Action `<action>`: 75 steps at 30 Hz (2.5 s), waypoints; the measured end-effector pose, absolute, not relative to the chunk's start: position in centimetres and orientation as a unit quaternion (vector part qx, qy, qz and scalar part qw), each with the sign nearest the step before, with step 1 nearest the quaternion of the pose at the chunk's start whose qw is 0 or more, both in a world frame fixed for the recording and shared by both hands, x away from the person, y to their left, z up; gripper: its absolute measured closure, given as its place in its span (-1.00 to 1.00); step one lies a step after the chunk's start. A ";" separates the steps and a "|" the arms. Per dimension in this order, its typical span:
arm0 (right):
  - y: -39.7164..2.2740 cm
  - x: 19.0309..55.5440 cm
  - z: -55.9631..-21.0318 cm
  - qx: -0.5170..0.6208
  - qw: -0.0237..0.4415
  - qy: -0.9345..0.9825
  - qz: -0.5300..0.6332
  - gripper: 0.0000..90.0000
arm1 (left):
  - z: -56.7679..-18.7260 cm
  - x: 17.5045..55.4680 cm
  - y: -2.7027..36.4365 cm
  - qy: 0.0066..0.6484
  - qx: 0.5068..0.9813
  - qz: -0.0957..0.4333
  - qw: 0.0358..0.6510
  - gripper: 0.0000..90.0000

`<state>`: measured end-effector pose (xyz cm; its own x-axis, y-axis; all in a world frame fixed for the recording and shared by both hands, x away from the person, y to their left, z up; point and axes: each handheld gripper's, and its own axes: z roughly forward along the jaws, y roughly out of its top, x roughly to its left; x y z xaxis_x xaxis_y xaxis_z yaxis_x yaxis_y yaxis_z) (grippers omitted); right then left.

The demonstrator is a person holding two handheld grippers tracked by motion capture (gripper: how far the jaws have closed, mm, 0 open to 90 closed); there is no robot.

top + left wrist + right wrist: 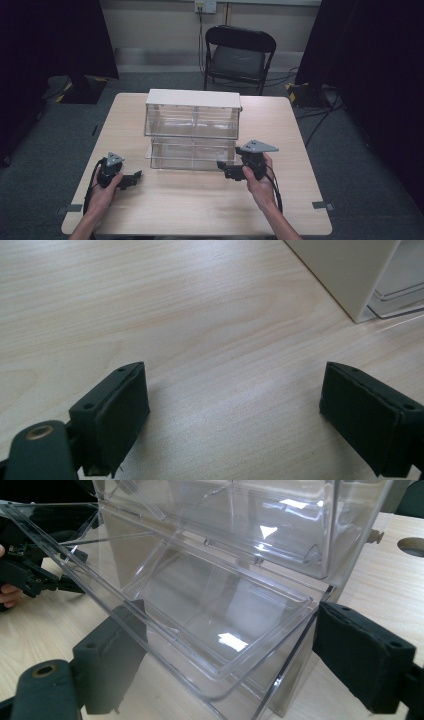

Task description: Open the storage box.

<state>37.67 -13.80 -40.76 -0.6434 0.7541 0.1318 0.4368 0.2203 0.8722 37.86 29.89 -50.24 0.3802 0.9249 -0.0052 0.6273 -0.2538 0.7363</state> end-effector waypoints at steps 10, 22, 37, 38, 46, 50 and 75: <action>-13.8 38.0 -40.3 0.386 0.162 0.765 0.489 -0.69 | -50.2 37.9 29.9 0.510 0.760 0.222 0.335 -0.74; -13.8 38.3 -40.3 0.390 0.160 0.761 0.492 -0.70 | -50.2 37.9 29.9 0.511 0.760 0.222 0.335 -0.74; -14.2 38.7 -39.9 0.395 0.167 0.756 0.494 -0.69 | -50.2 37.9 29.9 0.511 0.760 0.222 0.335 -0.74; -14.3 38.7 -39.9 0.395 0.167 0.756 0.495 -0.69 | -50.2 37.9 29.9 0.511 0.760 0.222 0.335 -0.74; -14.5 39.0 -39.4 0.396 0.172 0.753 0.496 -0.69 | -50.2 37.9 29.9 0.511 0.760 0.222 0.335 -0.74; -14.6 39.1 -39.0 0.395 0.177 0.750 0.501 -0.69 | -50.2 37.9 29.9 0.511 0.760 0.222 0.335 -0.74; -14.3 39.8 -37.5 0.390 0.163 0.742 0.520 -0.69 | -50.2 37.9 29.9 0.510 0.760 0.222 0.335 -0.74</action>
